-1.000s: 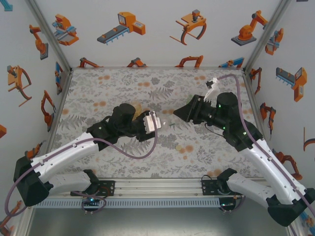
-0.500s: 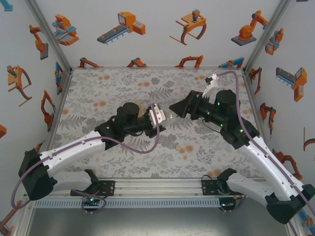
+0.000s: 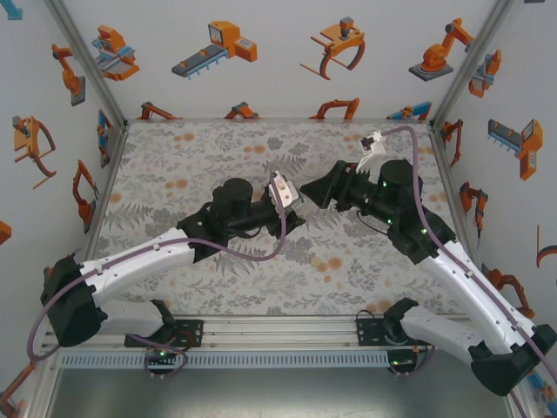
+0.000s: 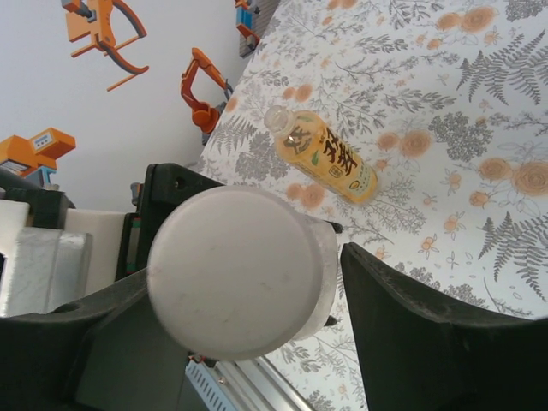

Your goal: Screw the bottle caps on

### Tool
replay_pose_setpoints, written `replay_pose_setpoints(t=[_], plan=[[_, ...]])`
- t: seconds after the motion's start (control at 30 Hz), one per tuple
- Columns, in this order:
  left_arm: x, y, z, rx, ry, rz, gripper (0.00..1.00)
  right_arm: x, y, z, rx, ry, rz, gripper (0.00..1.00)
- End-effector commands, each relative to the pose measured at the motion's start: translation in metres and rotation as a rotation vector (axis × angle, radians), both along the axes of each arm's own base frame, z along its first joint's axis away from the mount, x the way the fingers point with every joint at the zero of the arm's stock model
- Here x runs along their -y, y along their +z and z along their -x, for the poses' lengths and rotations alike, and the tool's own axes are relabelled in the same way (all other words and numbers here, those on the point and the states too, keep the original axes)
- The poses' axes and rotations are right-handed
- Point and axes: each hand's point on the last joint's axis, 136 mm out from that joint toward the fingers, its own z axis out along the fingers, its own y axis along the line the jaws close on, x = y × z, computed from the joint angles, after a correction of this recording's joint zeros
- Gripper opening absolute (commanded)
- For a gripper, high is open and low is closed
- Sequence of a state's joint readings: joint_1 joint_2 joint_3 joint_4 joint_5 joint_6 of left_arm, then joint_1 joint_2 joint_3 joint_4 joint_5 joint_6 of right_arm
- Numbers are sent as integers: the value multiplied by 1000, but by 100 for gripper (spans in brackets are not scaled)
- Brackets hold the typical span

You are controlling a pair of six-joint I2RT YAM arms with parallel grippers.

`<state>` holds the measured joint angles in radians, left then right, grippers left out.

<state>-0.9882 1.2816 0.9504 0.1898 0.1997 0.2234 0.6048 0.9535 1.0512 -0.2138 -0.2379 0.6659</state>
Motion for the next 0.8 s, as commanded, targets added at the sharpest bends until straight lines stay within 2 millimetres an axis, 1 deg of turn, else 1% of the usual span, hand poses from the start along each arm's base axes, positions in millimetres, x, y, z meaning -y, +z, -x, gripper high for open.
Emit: replay_pose_setpoints(t=[0.0,0.07,0.13,0.17,0.23,0.33,0.43,0.63,0.77], plan=[[11,23,4,-3,-25,73,0,2,9,-3,61,-17,3,57],[12,21,4,-5,-23,69,0,3,10,-3,65,-21,4,55],[14,21,5,-6,-24,67,4,3,9,-4,66,-22,8,53],[14,20,4,-5,-21,65,8,3,10,-4,69,-24,8,52],[14,21,4,-4,-16,67,21,3,10,-4,70,-26,11,49],[14,20,2,0,-9,66,36,3,8,-4,69,-27,16,46],[13,21,1,2,-1,68,46,3,7,-5,68,-28,21,44],[12,21,0,1,6,69,60,5,6,-6,75,-35,40,40],[10,21,0,0,13,70,67,6,5,-8,81,-44,58,37]])
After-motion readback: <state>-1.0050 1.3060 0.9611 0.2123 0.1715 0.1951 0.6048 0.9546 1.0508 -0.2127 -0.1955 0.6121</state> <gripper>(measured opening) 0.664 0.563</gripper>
